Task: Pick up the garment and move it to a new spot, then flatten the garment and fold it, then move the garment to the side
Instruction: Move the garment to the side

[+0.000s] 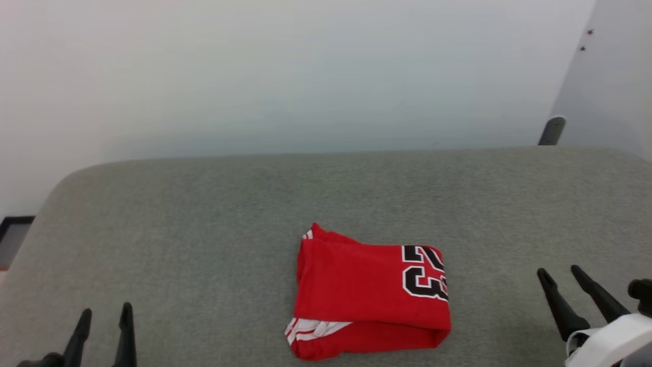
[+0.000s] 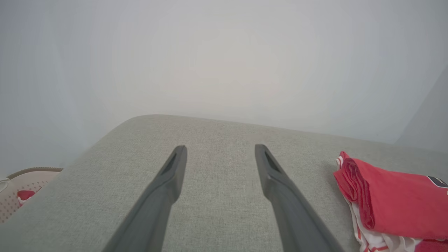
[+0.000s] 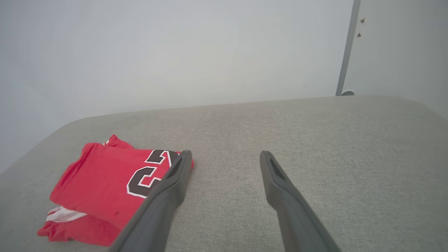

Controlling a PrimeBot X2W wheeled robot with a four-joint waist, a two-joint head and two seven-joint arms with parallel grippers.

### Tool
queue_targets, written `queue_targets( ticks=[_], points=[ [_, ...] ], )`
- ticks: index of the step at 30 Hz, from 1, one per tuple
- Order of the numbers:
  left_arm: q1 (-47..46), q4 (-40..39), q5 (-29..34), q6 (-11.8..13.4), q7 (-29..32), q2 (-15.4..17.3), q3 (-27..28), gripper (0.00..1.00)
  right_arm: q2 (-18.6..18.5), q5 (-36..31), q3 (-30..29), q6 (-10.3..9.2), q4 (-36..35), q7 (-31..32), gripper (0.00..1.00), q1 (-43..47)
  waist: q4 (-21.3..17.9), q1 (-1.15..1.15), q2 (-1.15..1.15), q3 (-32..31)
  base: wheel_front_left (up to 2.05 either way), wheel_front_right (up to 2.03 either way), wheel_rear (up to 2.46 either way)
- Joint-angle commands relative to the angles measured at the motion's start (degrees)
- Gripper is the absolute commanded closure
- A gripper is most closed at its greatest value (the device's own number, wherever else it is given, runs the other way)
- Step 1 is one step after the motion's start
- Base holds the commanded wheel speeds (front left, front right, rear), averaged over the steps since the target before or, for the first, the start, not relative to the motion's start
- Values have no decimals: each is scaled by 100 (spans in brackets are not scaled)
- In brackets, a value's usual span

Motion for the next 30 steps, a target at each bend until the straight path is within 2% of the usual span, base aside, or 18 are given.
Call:
queue_targets(
  ticks=[1, 15, 23, 30],
  points=[
    [47, -34, -35, 20, 16, -8, -17, 0, -2, 65, 54, -4, 26, 64, 0, -130, 129, 0, 0, 56, 0, 0, 0],
    [-23, -5, -81, 47, 138, -158, -361, 0, 98, 357, 685, -4, 735, 1120, 0, -797, 1009, 0, 0, 301, 0, 0, 0],
    [-217, 113, -110, 19, 91, -220, -555, 0, 57, 278, 762, -4, 1256, 1568, 0, -1074, 1334, 0, 0, 622, 0, 0, 0],
    [-416, 266, -139, 8, 23, -265, -695, 0, 263, 338, 658, -4, 1934, 2174, 0, -1331, 1530, 0, 0, 879, 0, 0, 0]
  ],
)
